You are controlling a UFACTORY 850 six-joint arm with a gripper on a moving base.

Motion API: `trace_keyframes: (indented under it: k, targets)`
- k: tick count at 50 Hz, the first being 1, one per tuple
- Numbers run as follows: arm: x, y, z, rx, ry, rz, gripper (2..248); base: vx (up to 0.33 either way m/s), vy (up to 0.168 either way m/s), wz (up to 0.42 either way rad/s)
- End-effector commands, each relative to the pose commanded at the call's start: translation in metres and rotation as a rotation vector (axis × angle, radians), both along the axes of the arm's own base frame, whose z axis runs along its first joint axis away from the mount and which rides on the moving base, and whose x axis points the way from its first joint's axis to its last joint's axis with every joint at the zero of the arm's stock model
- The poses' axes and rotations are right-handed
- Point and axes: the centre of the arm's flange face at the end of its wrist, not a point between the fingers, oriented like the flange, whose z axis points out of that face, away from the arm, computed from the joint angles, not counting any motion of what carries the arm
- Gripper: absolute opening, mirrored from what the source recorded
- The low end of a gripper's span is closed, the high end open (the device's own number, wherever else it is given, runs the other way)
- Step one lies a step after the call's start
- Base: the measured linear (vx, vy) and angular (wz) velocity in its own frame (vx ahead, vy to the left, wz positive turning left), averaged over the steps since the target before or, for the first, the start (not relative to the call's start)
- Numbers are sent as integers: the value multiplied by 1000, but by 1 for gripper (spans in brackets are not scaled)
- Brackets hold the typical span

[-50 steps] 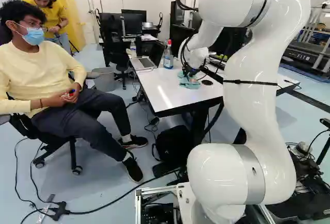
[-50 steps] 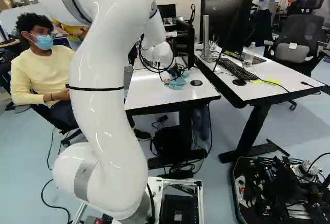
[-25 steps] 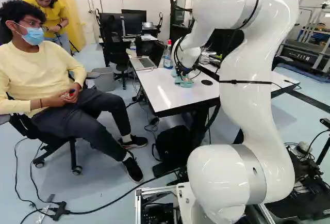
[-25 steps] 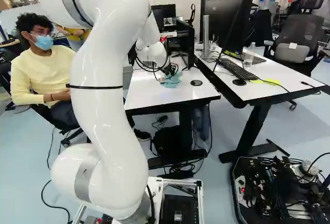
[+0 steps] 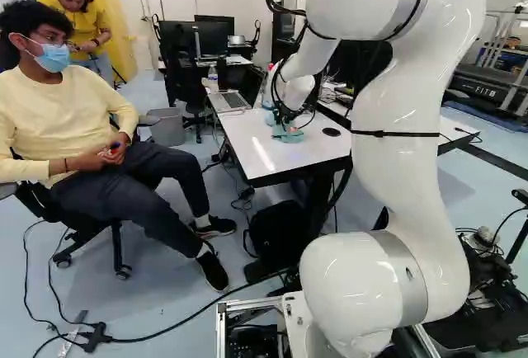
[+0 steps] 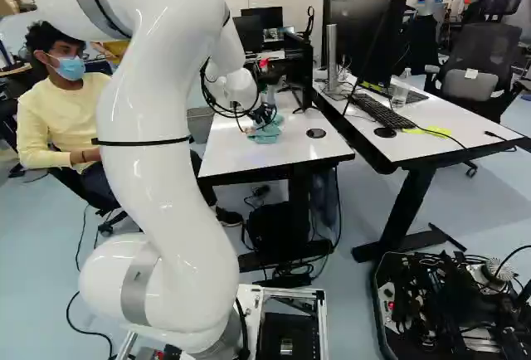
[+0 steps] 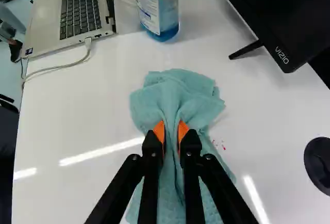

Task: Clean the table with the green towel

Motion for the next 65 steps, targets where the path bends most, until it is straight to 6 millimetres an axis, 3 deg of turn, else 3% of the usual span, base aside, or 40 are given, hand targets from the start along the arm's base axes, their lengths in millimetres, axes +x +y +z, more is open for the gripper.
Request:
trace_keyframes:
  k: [10,22,51,65]
  targets:
    - [-18,3,1,0,11,4,50,0,0,0]
    - [-33,-12,2,1,19,-23,50,0,0,0]
    - [-41,-61,2,2,21,-110,50,0,0,0]
    - [-43,-66,4,2,18,-121,50,0,0,0]
